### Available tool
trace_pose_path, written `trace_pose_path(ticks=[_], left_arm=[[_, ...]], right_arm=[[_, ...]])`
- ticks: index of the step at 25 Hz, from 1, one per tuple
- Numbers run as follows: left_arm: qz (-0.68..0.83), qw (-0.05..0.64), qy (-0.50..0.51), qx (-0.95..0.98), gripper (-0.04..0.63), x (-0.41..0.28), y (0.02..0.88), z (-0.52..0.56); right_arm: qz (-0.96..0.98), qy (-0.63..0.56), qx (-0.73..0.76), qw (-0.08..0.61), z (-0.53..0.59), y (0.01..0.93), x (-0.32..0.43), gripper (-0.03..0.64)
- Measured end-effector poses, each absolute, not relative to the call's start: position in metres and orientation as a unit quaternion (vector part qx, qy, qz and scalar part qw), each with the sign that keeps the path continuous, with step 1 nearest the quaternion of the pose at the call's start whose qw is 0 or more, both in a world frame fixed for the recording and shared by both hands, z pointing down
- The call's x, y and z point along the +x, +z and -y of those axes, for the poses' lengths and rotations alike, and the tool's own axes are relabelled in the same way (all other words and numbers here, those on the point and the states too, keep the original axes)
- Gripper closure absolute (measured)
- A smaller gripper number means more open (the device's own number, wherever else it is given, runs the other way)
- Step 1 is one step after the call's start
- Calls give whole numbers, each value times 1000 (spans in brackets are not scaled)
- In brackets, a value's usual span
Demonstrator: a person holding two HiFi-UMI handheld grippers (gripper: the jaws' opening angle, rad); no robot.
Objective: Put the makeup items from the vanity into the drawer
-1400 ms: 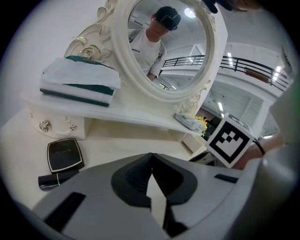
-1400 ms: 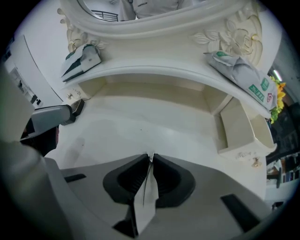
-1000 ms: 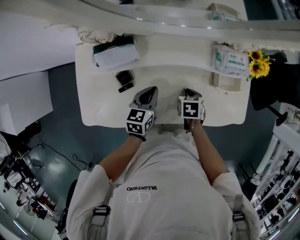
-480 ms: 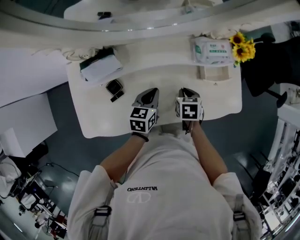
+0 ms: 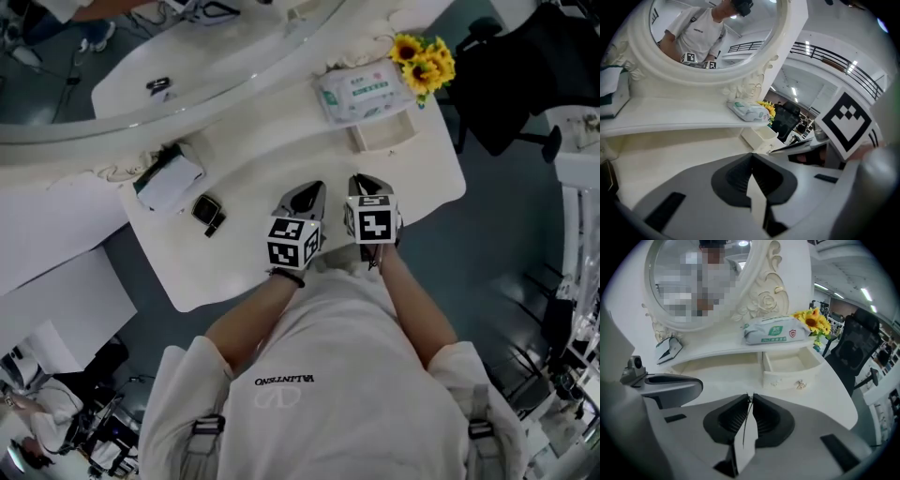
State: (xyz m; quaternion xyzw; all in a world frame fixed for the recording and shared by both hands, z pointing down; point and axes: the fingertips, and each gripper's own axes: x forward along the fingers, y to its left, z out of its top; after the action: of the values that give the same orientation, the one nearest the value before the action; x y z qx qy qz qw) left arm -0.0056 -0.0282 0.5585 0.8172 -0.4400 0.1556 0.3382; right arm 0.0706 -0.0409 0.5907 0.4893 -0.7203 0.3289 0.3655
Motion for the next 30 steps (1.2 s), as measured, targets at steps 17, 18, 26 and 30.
trace_pose_path(ticks=[17, 18, 26, 30], left_arm=[[411, 285, 147, 854, 595, 88, 523, 98], [409, 281, 147, 855, 595, 93, 522, 103], [419, 285, 157, 848, 595, 122, 533, 135], [420, 282, 187, 842, 595, 127, 555, 147]], right_arm=[[707, 312, 570, 280, 109, 540, 156, 570], [707, 311, 572, 277, 116, 539, 160, 570], [715, 294, 574, 270, 156, 529, 164, 569], [706, 315, 574, 272, 157, 544, 177, 569]])
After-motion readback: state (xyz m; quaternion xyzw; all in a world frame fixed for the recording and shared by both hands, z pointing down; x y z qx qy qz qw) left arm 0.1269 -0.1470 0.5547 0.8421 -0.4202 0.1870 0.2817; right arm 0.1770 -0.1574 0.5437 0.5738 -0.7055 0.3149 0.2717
